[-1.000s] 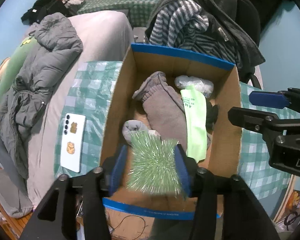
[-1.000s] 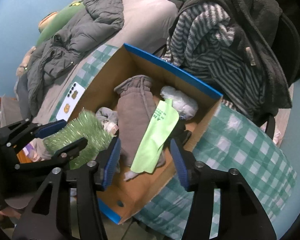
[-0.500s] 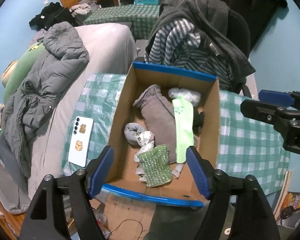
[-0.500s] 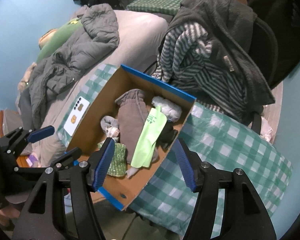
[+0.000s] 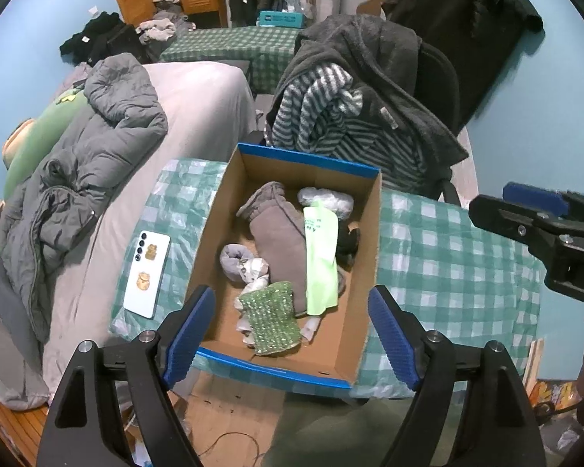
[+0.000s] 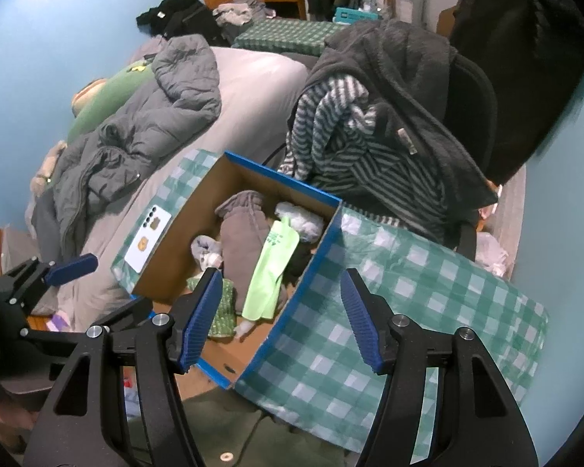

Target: Organize soft objects

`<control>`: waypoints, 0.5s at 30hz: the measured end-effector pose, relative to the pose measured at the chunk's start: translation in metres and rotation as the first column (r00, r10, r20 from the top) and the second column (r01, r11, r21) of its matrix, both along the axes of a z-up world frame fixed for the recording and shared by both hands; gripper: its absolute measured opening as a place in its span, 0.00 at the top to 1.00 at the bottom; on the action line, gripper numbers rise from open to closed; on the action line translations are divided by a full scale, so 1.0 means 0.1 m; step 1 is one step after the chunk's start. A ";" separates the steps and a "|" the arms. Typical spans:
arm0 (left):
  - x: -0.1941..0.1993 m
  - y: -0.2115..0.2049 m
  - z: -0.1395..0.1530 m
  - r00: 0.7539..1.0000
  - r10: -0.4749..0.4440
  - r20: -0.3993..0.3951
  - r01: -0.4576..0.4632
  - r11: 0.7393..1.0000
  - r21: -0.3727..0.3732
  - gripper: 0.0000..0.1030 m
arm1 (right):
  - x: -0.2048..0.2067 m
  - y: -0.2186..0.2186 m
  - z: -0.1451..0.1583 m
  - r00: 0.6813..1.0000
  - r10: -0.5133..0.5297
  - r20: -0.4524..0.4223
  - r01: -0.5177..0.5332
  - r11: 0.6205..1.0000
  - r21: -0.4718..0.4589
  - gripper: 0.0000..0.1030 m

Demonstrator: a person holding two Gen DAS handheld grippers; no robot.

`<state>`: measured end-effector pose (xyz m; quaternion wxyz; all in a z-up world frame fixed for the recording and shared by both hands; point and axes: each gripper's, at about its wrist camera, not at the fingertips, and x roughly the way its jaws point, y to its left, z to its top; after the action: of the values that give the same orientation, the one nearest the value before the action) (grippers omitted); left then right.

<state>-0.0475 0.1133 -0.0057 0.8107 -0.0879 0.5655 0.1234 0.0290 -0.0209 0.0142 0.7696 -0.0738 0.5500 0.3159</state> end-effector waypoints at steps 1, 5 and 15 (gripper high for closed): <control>-0.01 -0.02 0.02 1.000 0.005 0.007 -0.005 1.000 -0.008 0.20 | -0.01 -0.03 0.02 1.000 -0.004 -0.001 0.004 1.000 0.005 0.39; -0.02 -0.12 0.07 1.000 -0.010 0.001 0.010 1.000 0.001 0.20 | -0.04 -0.14 0.07 1.000 -0.021 0.015 0.021 1.000 0.008 0.39; -0.02 -0.27 0.14 1.000 -0.016 0.002 0.016 1.000 0.015 0.20 | -0.07 -0.34 0.14 0.997 -0.071 0.022 0.070 0.997 0.037 0.39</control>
<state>-0.0500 0.0862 0.0080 0.8130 -0.0774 0.5643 0.1210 0.0216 -0.0545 0.0284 0.7877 -0.0442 0.5376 0.2975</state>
